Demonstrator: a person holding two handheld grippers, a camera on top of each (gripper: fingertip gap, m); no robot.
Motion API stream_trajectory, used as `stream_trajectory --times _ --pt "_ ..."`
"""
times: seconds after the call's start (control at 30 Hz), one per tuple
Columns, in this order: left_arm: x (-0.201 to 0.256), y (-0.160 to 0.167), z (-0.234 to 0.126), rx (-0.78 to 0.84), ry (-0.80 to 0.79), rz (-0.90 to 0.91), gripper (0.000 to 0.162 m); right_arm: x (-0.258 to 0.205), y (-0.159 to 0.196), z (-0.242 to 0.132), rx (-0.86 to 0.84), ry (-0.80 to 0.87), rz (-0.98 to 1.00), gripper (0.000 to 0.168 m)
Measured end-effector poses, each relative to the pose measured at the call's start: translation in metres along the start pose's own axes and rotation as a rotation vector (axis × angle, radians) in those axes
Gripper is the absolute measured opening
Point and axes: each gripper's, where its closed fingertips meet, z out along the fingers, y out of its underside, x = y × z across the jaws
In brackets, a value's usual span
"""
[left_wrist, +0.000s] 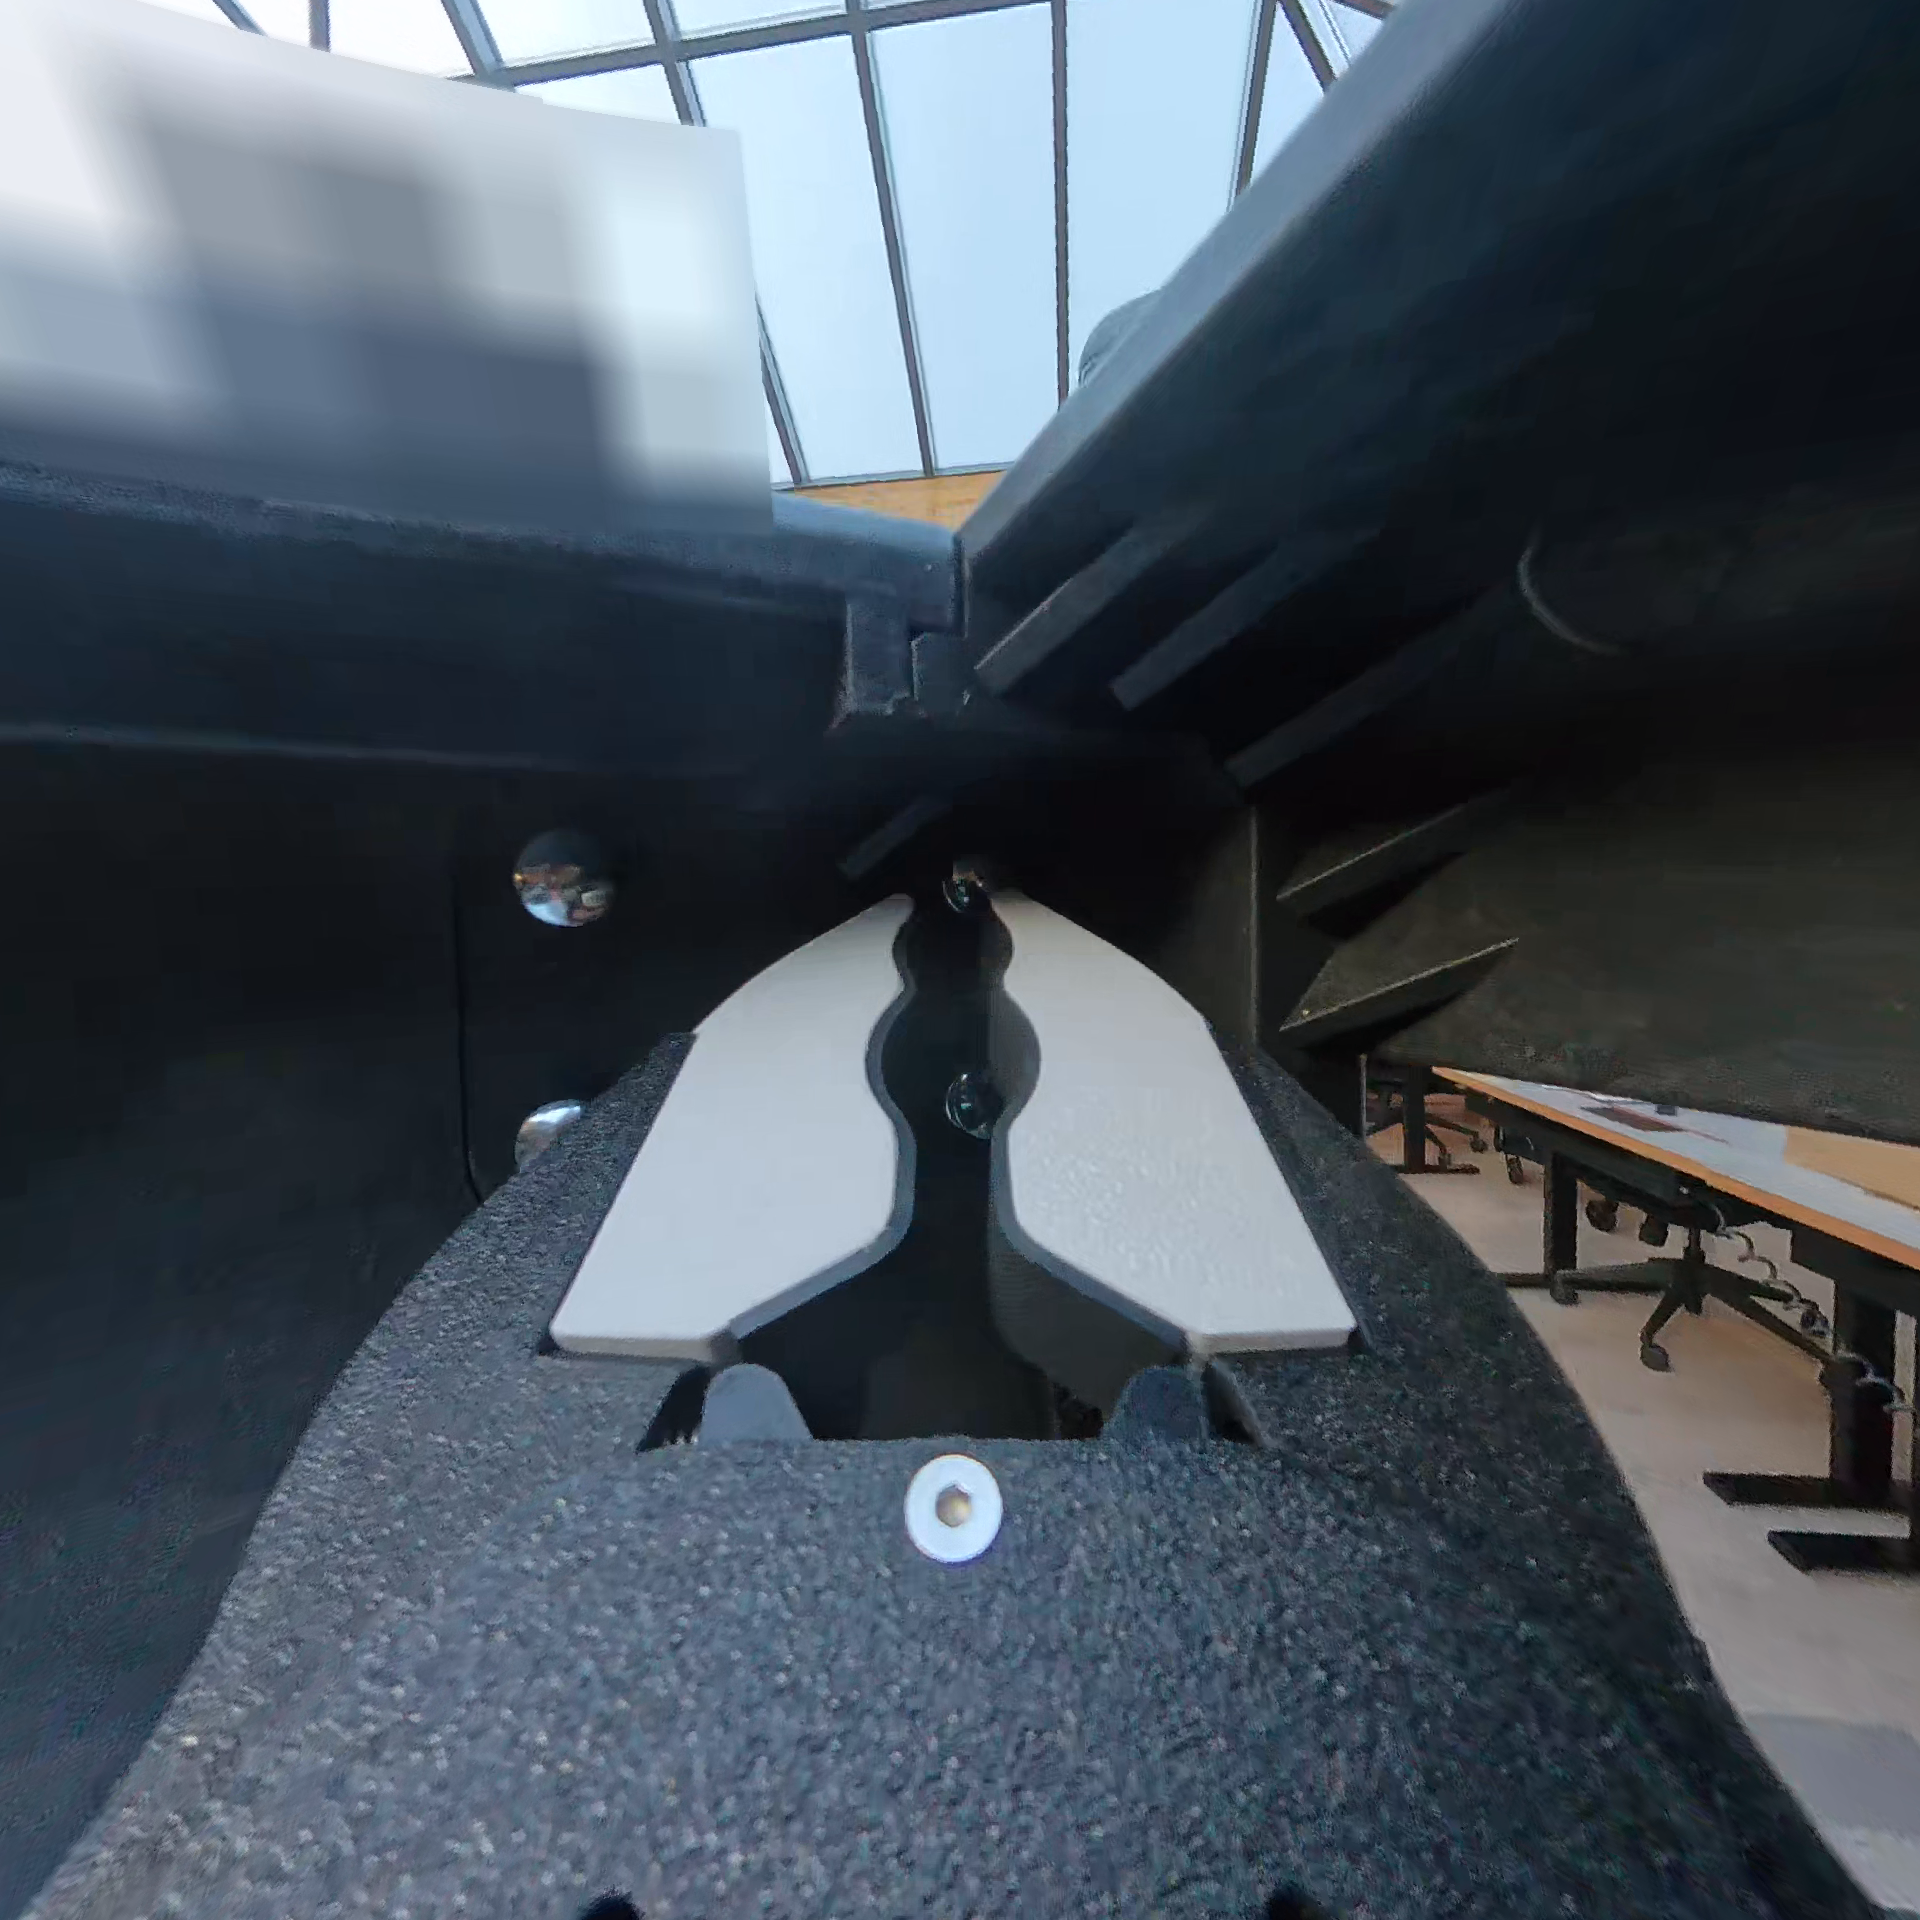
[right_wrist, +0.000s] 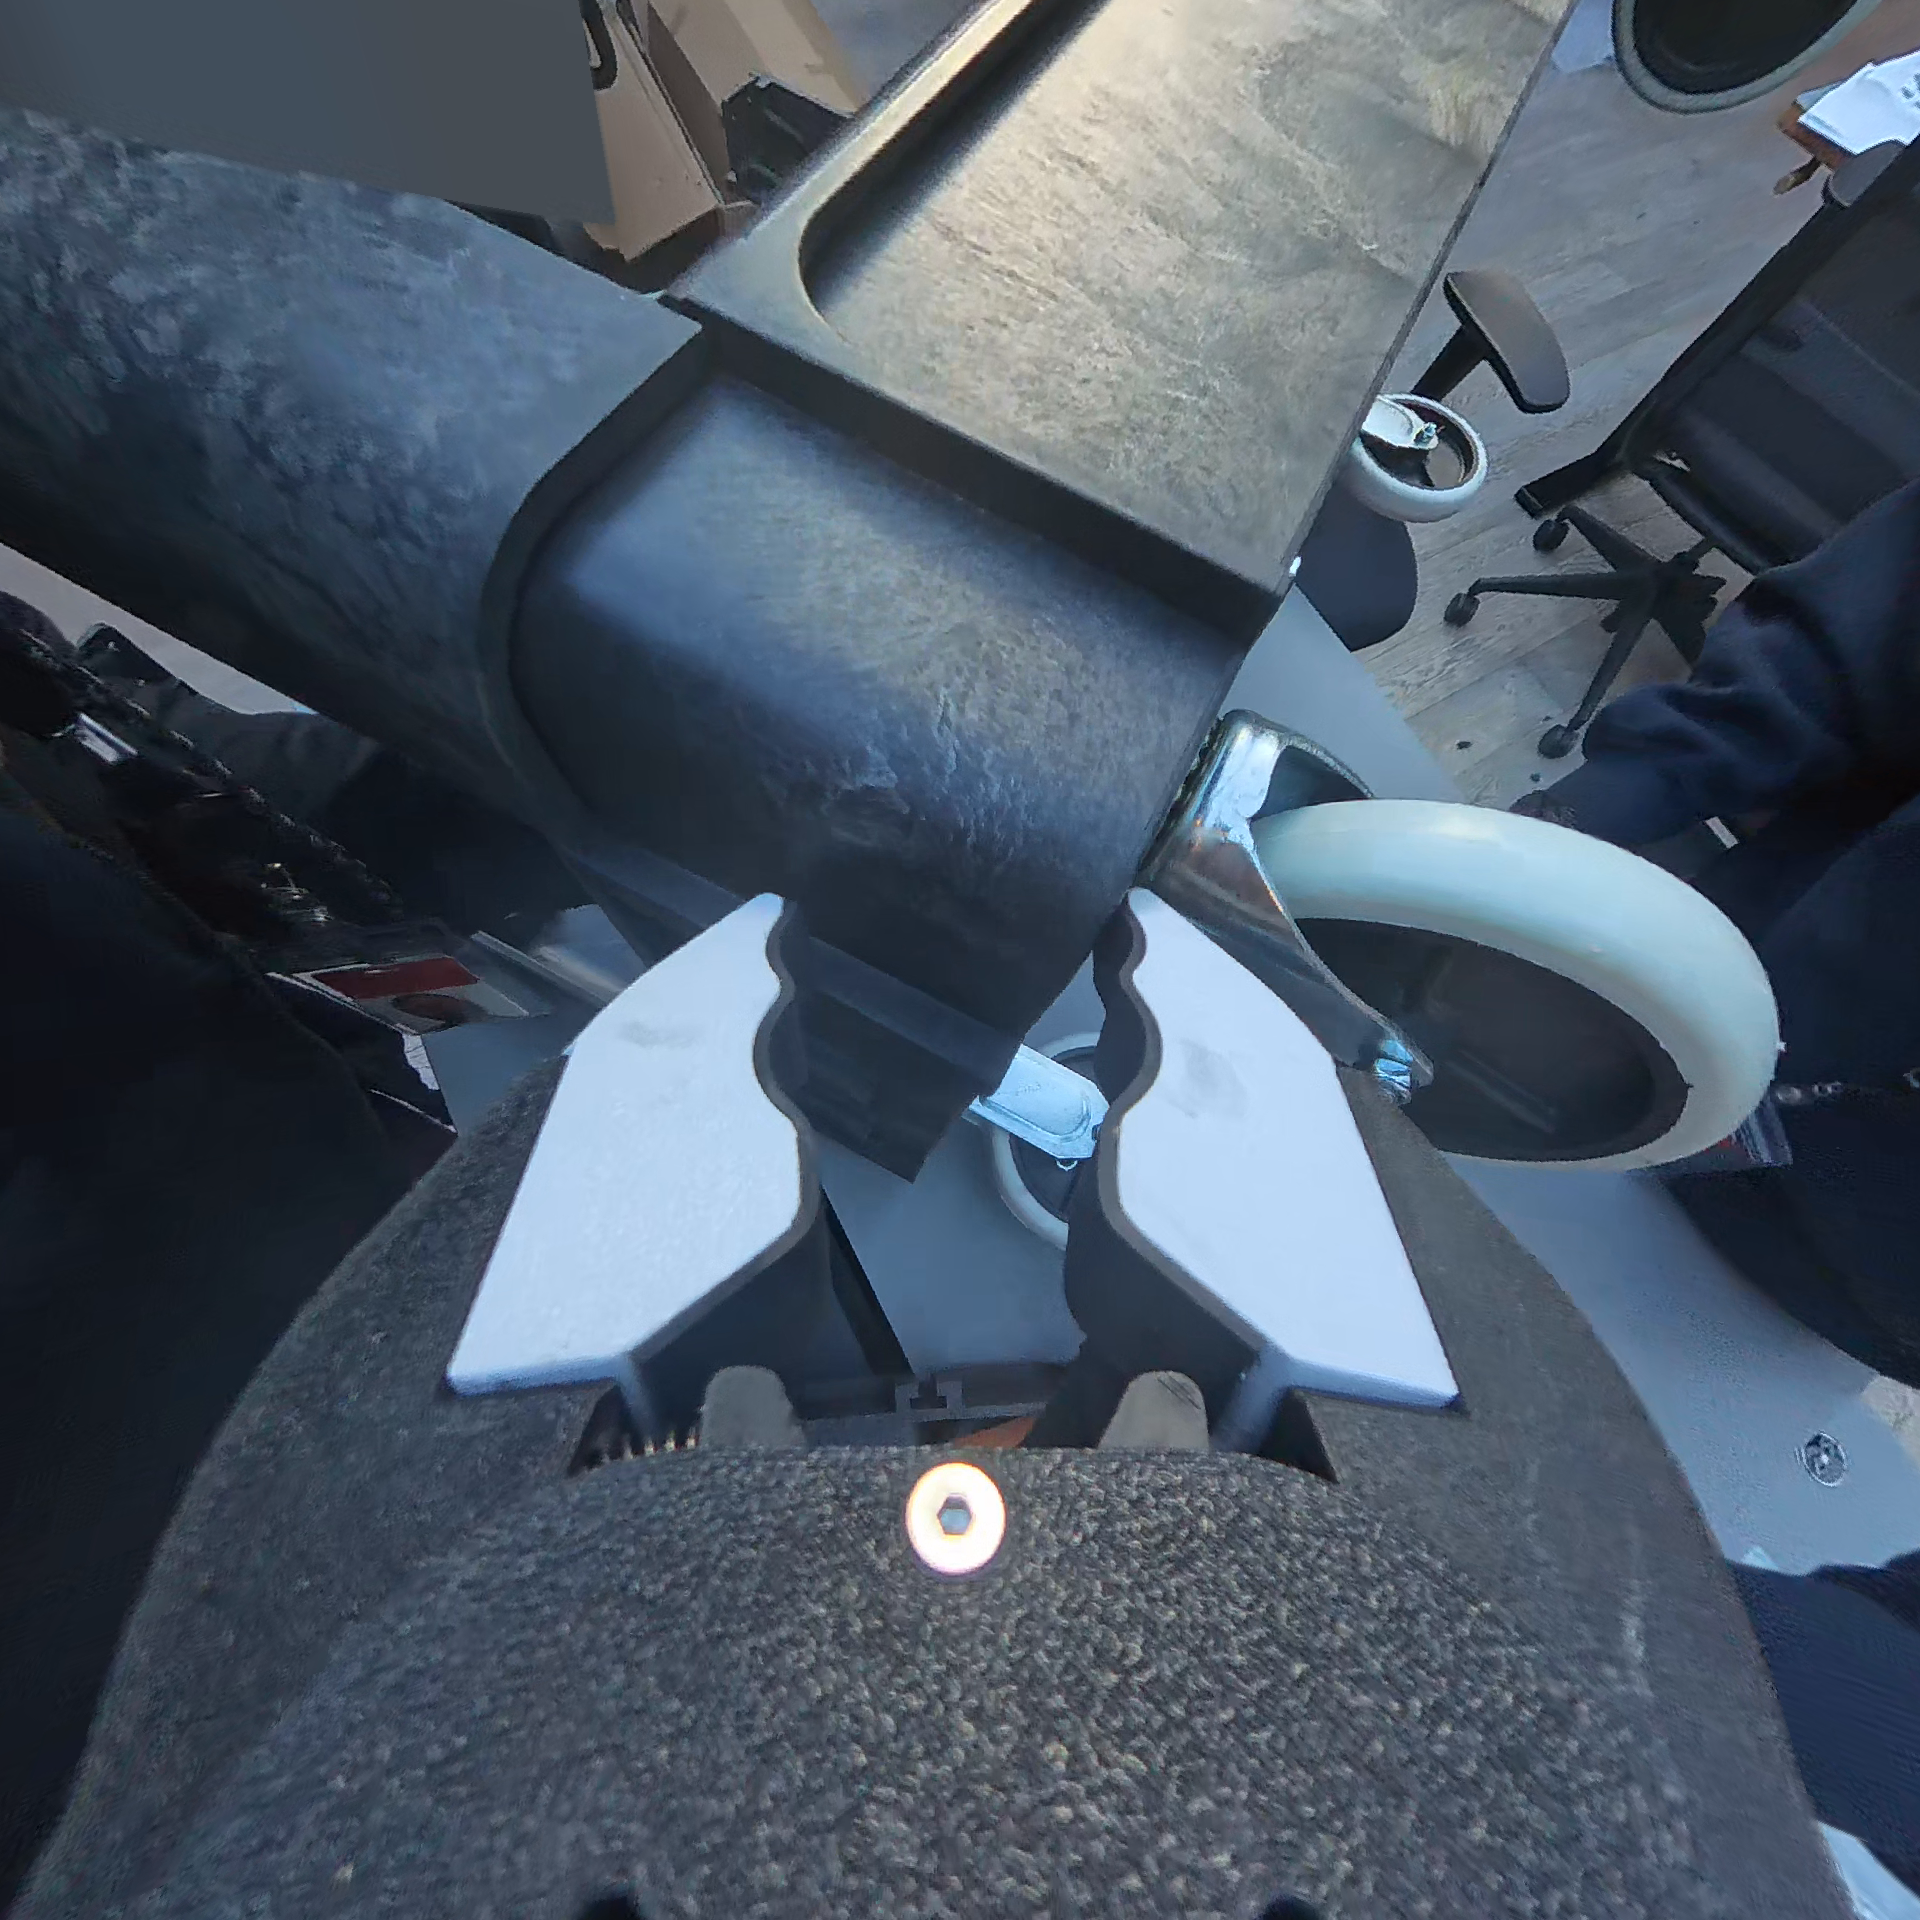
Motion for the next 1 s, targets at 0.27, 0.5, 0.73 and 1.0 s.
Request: stream_trajectory --times 0.27,0.5,0.73,1.0 --pt "0.0 -0.002 0.005 -0.036 0.101 -0.022 0.005 0.0 0.0 -0.001 -0.006 -0.006 -0.006 0.058" --pt "0.003 0.005 0.013 -0.099 0.153 -0.027 0.008 -0.001 0.0 -0.001 0.001 -0.012 -0.001 0.06" --pt "0.006 0.007 0.017 -0.161 0.218 -0.027 0.011 -0.001 0.001 0.0 -0.01 -0.009 -0.011 0.059" --pt "0.005 0.008 0.019 -0.222 0.187 -0.017 0.011 0.0 0.002 0.002 -0.035 0.022 -0.043 0.062"
